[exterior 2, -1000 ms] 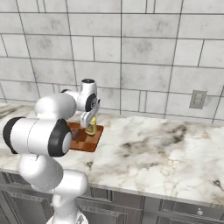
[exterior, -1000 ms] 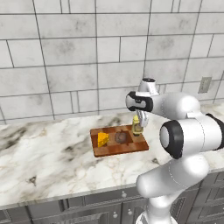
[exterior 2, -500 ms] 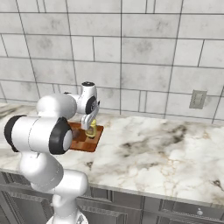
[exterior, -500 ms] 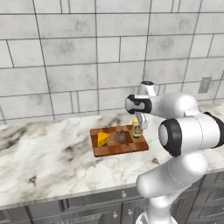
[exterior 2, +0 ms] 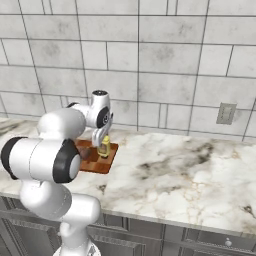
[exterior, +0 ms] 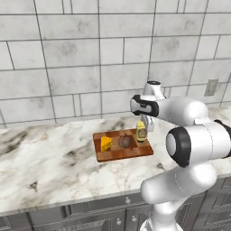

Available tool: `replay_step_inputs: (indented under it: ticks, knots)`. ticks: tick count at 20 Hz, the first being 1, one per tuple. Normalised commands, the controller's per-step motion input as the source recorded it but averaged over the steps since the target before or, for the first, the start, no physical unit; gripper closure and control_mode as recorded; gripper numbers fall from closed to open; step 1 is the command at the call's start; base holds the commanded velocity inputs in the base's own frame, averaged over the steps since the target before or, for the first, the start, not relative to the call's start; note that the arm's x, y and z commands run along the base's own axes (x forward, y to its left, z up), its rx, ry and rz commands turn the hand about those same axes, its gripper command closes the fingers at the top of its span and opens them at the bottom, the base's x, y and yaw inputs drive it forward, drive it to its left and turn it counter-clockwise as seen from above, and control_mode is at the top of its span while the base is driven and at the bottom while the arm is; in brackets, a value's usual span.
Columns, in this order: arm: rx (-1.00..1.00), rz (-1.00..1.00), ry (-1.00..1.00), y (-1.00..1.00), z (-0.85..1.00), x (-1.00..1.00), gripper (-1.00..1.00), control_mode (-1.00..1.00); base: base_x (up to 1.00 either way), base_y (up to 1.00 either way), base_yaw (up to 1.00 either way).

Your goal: Retrieve the reheated potato from the microwave, then place the potato, cheese, and condiment on the cutting board.

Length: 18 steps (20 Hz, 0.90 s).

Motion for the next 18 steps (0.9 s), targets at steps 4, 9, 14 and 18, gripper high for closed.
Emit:
replay_step_inputs:
  ticks: [4,9,14,18]
  knots:
    - [0.0,0.0,0.0,0.0,0.55,-0.02,-1.0,-1.0,0.0,0.0,0.0]
    - [0.0,0.0,0.0,0.0,0.6,-0.76,-1.0,-1.0,0.0,0.0,0.0]
    - [0.0,0.0,0.0,0.0,0.28,-1.0,-1.0,-1.0,0.0,0.0,0.0]
    - [-0.01,-0.12,-0.02,0.0,0.0,-1.0,-1.0,-1.0,0.0,0.0,0.0]
